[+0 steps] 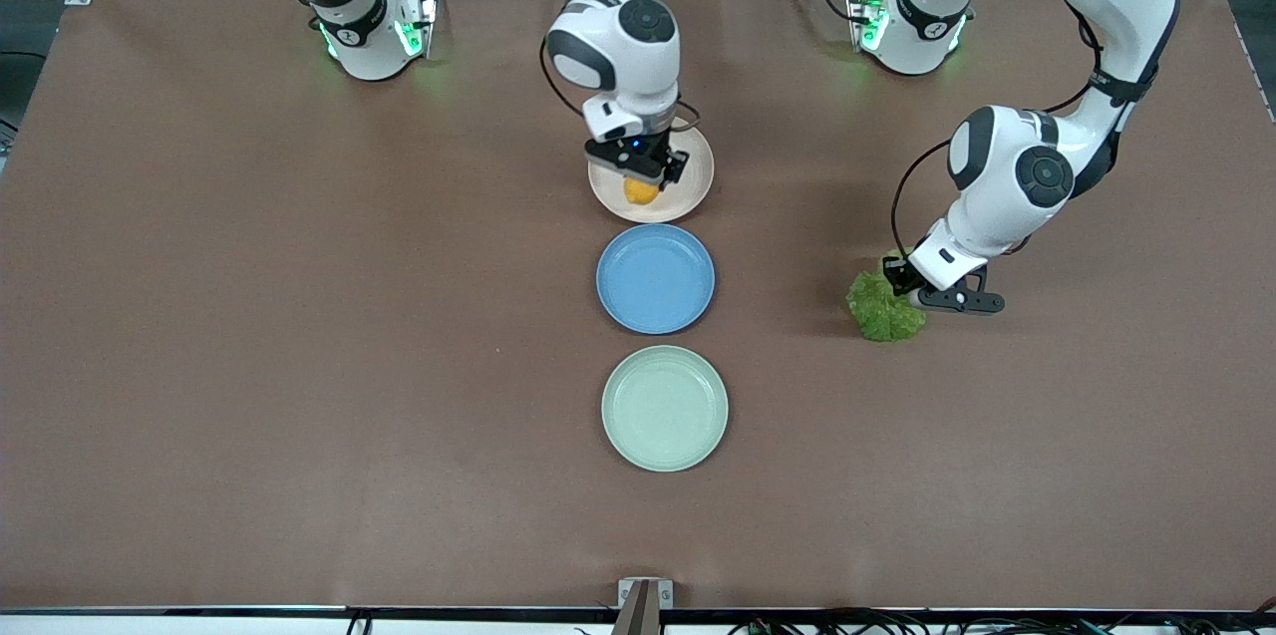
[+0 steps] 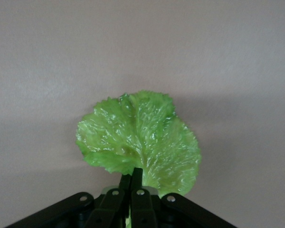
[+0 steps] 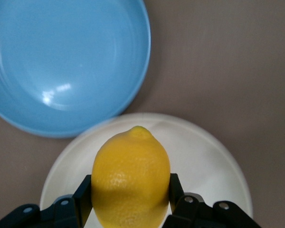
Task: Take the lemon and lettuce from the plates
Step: 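Place the lettuce beside the plates while the right gripper grasps the lemon, then carry the lemon off the cream plate while the left gripper withdraws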
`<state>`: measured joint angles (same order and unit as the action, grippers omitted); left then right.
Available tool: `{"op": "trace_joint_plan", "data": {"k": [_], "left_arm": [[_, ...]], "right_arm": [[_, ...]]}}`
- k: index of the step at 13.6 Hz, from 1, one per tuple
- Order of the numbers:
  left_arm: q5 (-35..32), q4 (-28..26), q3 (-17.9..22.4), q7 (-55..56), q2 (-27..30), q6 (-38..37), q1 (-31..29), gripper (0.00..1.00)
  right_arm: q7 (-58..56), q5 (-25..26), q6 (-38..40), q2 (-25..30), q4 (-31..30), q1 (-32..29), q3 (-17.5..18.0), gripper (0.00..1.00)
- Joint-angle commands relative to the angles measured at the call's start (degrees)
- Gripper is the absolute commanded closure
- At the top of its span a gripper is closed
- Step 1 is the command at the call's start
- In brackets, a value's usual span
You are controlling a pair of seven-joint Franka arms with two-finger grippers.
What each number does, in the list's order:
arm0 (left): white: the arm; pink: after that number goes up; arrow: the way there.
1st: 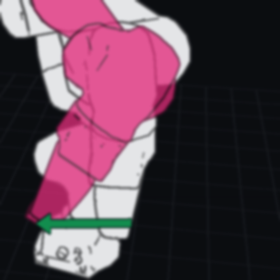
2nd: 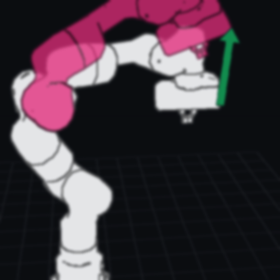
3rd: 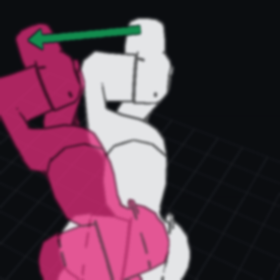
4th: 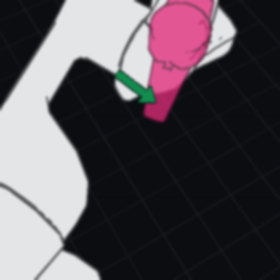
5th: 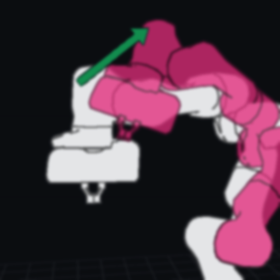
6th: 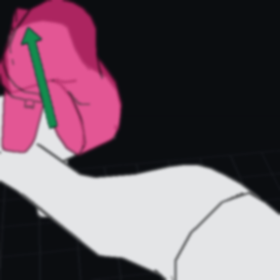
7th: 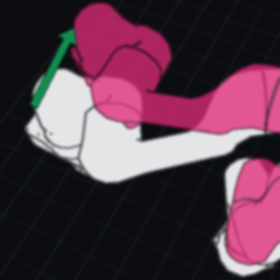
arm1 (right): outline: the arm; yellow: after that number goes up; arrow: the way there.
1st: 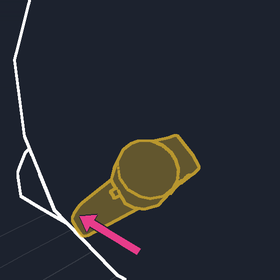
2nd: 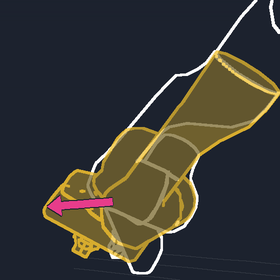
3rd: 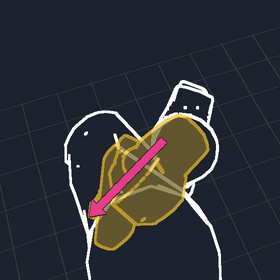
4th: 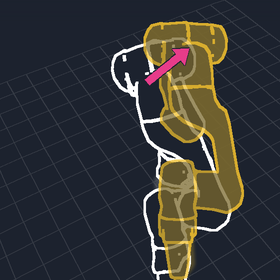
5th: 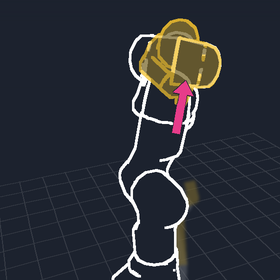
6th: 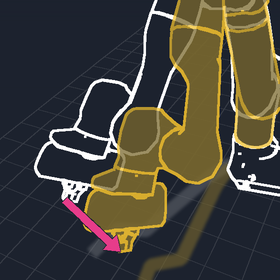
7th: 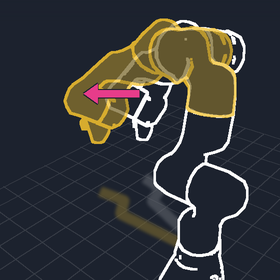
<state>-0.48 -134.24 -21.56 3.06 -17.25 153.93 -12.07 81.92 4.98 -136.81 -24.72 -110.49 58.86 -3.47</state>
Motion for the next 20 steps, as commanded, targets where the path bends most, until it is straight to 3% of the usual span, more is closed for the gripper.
{"op": "trace_joint_plan", "data": {"k": [1, 2, 3, 4, 5, 7, 9, 12, 14, 17, 20], "left_arm": [[0.12, -0.94, -0.59, -4.10, 0.20, 0.76, -1.64, 0.96], [0.12, -0.94, -0.59, -4.72, 0.29, 0.68, -1.64, 0.94], [0.12, -0.76, -0.59, -5.07, 0.55, 0.33, -1.64, 0.73], [0.12, -0.50, -0.68, -5.17, 0.99, -0.46, -1.73, 0.22], [0.12, -0.15, -0.68, -4.91, 1.69, -2.03, -1.82, 0.00], [0.12, 1.42, -0.77, -4.46, 5.37, -9.57, -1.73, 0.00], [0.21, 6.24, -0.59, -4.90, 9.15, -22.20, -1.90, 0.00], [0.83, 19.40, -0.42, -4.64, 12.94, -45.65, -2.87, 0.00], [0.92, 30.38, -0.24, -4.46, 12.86, -58.32, -3.92, 0.00], [1.00, 41.22, -0.24, -4.46, 13.73, -68.99, -6.38, 0.00], [1.00, 45.81, -0.15, -3.41, 15.58, -71.04, -7.79, 0.00]], "right_arm": [[-12.53, 0.47, 6.88, 9.32, -3.06, -8.73, 1.01, 1.00], [-17.01, 0.47, 7.95, 10.73, -4.29, -11.46, 0.83, 1.00], [-22.54, 0.47, 7.70, 12.14, -6.30, -15.32, 0.83, 1.00], [-28.34, 0.47, 7.35, 13.19, -8.15, -19.53, 0.83, 1.00], [-33.96, 0.47, 7.34, 14.08, -9.30, -23.23, 0.83, 1.00], [-45.22, 0.47, 7.43, 14.79, -10.80, -31.23, 0.83, 1.00], [-53.05, 0.47, 7.52, 14.70, -10.89, -37.64, 0.92, 1.00], [-63.52, -4.25, 4.20, 12.95, -11.15, -44.08, 0.92, 1.00], [-65.22, -7.78, -0.45, 11.28, -14.30, -44.53, 0.92, 1.00], [-65.74, -7.79, -6.80, 8.47, -16.96, -44.62, 0.92, 0.99], [-68.29, -7.79, -11.54, 4.87, -16.60, -45.67, 0.92, 0.99]]}}
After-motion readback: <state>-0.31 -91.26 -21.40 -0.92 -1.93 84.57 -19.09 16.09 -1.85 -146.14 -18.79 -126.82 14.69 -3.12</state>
